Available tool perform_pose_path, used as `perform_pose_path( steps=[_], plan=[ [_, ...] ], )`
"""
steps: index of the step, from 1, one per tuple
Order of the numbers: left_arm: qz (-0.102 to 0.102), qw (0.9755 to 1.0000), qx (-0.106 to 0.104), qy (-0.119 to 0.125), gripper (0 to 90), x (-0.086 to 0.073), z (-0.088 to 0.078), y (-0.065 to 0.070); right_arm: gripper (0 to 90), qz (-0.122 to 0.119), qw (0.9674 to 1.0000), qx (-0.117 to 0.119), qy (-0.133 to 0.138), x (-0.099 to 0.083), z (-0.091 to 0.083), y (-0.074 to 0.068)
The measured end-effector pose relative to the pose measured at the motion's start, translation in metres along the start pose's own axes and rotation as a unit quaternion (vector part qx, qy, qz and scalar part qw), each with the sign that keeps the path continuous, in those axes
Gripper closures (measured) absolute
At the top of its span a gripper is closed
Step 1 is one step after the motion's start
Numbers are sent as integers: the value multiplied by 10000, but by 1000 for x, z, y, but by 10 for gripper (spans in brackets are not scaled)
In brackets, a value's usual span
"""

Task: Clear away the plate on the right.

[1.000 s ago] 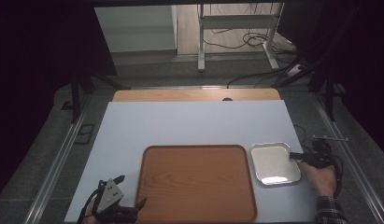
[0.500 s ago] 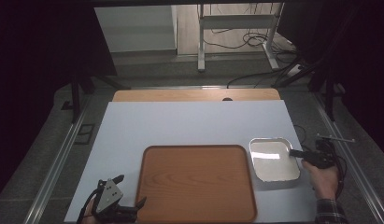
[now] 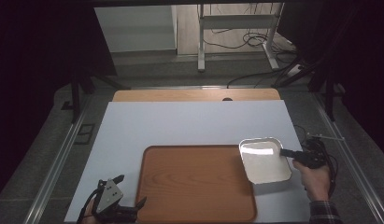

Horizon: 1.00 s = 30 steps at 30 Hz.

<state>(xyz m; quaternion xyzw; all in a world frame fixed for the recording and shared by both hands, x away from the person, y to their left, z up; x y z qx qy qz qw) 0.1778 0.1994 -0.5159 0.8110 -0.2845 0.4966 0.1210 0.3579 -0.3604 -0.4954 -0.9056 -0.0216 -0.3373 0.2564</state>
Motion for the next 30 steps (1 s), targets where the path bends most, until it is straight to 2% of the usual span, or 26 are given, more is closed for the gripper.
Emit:
perform_pose_path(
  steps=[10,16,18,20,30],
  plan=[
    [0,10000,-10,-9,0,0,0,0,881,-182,9996,188,-112,-2,13,-26],
    [16,10000,-13,-26,0,0,1,1,880,-257,9992,265,-123,-3,19,-38],
    [16,10000,-18,-29,0,0,1,1,879,-312,9989,318,-151,-4,23,-46],
    [15,10000,-21,-28,0,0,1,1,879,-331,9988,326,-162,-4,24,-48],
    [31,10000,-25,-28,0,0,1,1,879,-506,9971,458,-331,-9,45,-73]
  ],
)
Point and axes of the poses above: each handheld gripper's, and its own axes: z roughly forward along the jaws, x roughly out of its top, y roughly to its right, the point moved 3 cm from there along z, roughly forward along the jaws, and after that the axes turned 4 degrees about y, right-handed, at the moved point
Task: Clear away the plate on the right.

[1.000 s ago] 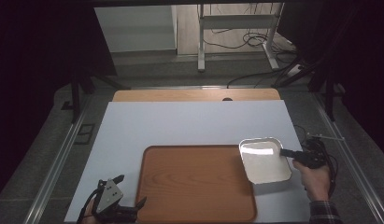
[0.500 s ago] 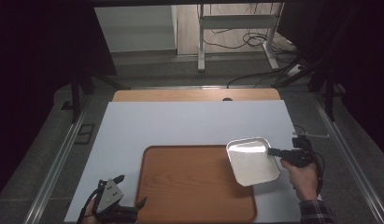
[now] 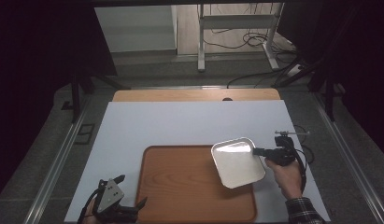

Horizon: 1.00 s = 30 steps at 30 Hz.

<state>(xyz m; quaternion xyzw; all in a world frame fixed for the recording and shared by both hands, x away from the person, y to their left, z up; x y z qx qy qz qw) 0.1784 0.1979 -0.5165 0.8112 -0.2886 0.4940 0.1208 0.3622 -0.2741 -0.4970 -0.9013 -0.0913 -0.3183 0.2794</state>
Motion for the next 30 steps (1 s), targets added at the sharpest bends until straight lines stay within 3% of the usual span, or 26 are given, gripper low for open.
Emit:
perform_pose_path(
  steps=[10,30],
  plan=[
    [15,10000,7,5,0,0,0,0,879,-119,9997,132,-164,-1,26,-25],
    [44,10000,-16,-14,0,0,0,1,878,-303,9980,154,-526,-12,76,-63]
  ],
)
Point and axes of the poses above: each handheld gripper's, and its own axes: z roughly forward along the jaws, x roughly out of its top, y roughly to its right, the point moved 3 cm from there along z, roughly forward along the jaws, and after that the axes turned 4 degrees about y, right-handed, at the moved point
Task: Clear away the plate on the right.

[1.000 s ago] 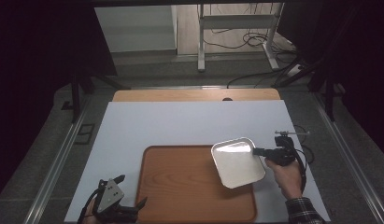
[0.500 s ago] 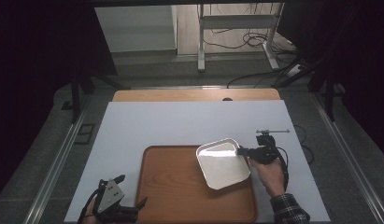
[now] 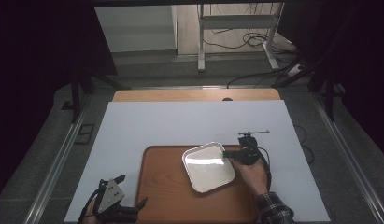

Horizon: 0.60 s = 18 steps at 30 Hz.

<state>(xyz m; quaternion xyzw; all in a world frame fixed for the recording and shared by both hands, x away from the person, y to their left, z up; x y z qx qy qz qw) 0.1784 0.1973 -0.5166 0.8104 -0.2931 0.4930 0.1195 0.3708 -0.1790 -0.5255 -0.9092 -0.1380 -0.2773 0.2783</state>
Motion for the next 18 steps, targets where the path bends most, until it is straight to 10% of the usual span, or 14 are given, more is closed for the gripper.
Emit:
perform_pose_path(
  steps=[18],
  plan=[
    [47,10000,-11,-32,0,0,0,1,749,-163,9998,-59,28,-2,8,0]
  ],
)
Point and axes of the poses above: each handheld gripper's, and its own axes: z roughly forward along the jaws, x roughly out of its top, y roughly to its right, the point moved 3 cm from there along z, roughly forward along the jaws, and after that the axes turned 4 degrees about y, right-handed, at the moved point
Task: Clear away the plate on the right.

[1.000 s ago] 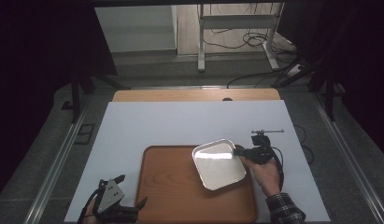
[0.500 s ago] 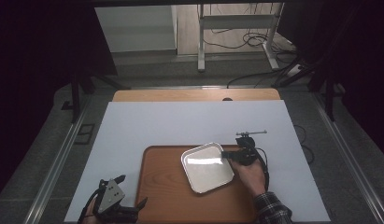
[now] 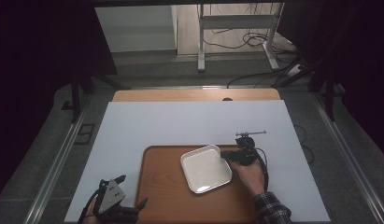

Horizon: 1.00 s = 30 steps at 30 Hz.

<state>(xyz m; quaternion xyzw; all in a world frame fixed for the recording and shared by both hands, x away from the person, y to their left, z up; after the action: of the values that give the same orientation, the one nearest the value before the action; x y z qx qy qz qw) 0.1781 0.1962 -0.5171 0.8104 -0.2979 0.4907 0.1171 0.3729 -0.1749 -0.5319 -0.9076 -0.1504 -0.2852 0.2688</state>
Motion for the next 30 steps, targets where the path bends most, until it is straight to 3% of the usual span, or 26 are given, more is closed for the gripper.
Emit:
perform_pose_path(
  steps=[2,4,5,7,9,16,21,30],
  plan=[
    [7,10000,0,0,0,0,0,0,733,-137,9999,22,41,1,-4,0],
    [16,10000,-5,-5,0,0,0,0,739,-499,9987,75,32,0,-10,-2],
    [16,10000,-5,-5,0,0,0,0,739,-499,9987,75,32,0,-10,-2],
    [32,10000,-1,-10,0,0,0,1,782,-885,9960,24,126,0,-17,-7],
    [34,10000,-4,-9,0,0,0,1,810,-1038,9944,93,186,-1,-22,-10],
    [54,10000,-1,-17,0,0,0,1,882,-1348,9902,225,301,-4,-35,-18],
    [96,9999,-5,-49,1,0,1,2,894,-1640,9855,348,265,-15,-42,-35],
    [107,9999,28,-15,2,1,0,1,895,-1958,9791,534,151,-32,-50,-57]
  ],
)
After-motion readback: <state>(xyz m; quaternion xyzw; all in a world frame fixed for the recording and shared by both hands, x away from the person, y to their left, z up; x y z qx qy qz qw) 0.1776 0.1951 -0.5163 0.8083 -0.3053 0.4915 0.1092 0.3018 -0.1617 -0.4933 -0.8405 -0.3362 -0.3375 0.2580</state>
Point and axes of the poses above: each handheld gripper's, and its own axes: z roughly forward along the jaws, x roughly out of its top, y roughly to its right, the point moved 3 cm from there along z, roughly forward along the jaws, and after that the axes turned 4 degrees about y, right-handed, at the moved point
